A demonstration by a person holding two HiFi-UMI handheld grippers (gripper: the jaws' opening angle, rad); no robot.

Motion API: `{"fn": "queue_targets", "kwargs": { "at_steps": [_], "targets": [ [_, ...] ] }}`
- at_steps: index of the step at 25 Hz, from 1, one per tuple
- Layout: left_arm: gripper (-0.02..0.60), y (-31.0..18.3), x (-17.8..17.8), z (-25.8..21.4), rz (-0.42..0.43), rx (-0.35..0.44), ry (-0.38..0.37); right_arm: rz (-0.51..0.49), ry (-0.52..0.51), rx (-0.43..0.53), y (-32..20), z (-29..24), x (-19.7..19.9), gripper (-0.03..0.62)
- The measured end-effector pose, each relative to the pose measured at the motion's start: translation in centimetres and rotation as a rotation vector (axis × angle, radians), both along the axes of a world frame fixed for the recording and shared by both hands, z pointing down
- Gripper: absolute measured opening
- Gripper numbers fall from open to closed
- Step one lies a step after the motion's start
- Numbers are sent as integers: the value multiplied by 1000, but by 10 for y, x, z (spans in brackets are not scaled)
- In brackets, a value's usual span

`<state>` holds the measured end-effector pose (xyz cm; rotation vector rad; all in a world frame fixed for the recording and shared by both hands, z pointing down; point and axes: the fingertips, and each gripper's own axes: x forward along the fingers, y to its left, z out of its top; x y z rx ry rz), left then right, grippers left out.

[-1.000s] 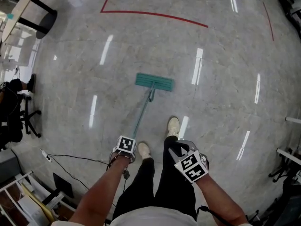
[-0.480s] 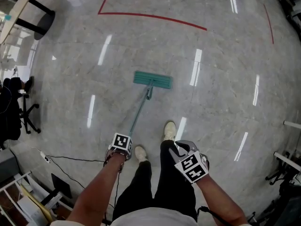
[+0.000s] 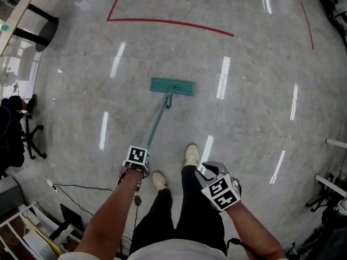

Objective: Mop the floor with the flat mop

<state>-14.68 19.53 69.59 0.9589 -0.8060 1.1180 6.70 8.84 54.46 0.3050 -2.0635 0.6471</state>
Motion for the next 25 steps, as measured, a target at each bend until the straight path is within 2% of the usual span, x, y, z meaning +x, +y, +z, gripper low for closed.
{"fn": "queue_targets", "kwargs": {
  "at_steps": [14,25],
  "targets": [
    [75,-88,-14,4,40,4,-39,33,8,-22,-20,9,28,123],
    [75,-133,-16,8,41,22,-49,63,15,-31,-12,11,40,123]
  ]
}}
